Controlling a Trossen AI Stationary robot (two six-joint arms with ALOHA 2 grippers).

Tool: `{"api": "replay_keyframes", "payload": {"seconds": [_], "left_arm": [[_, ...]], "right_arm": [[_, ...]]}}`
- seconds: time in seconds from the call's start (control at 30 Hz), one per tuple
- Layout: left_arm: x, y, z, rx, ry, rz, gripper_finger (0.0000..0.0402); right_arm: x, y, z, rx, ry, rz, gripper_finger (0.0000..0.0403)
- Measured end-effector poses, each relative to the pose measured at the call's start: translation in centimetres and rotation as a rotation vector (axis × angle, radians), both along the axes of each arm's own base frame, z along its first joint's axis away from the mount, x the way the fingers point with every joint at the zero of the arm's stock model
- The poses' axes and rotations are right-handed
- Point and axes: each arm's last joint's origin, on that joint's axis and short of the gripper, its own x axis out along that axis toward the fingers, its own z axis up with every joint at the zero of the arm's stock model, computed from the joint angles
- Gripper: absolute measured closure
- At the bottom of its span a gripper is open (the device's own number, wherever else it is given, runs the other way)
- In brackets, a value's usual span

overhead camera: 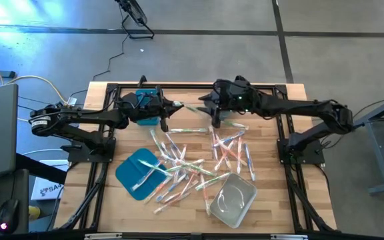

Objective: Pick & Place Toothbrushes
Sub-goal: Put the green toothbrush into the blue bin

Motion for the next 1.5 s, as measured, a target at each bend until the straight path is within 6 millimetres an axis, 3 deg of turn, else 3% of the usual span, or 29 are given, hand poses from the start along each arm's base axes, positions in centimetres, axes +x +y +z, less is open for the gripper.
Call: {"api": "replay_keyframes", "payload": {"seconds": [0.23, 0.43, 0.77, 0.97, 1.17, 1.5], "left_arm": [[-1.7, 0.2, 1.0, 0.004, 0.043, 0.036, 0.0393], [-5.0, 0.6, 2.4, -0.033, 0.086, 0.111, 0.0393], [-10.4, -0.1, 3.5, -0.120, 0.141, 0.234, 0.0393], [-12.6, -0.6, 3.0, -0.219, 0.196, 0.347, 0.0393], [-13.9, -1.0, 2.7, -0.292, 0.194, 0.469, 0.0393], [-14.3, -1.0, 1.4, -0.482, 0.250, 0.543, 0.0393]], "right_arm": [[-3.0, 0.8, 1.9, 0.006, 0.029, -0.016, 0.0238], [-4.7, 1.3, 2.6, 0.012, 0.068, -0.025, 0.0249], [-4.9, 1.3, 2.5, -0.001, 0.089, -0.022, 0.0254], [-4.9, 1.3, 2.5, -0.003, 0.089, -0.021, 0.0254], [-4.9, 1.3, 2.5, -0.003, 0.090, -0.021, 0.0254], [-4.9, 1.3, 2.5, -0.003, 0.091, -0.021, 0.0255]]}}
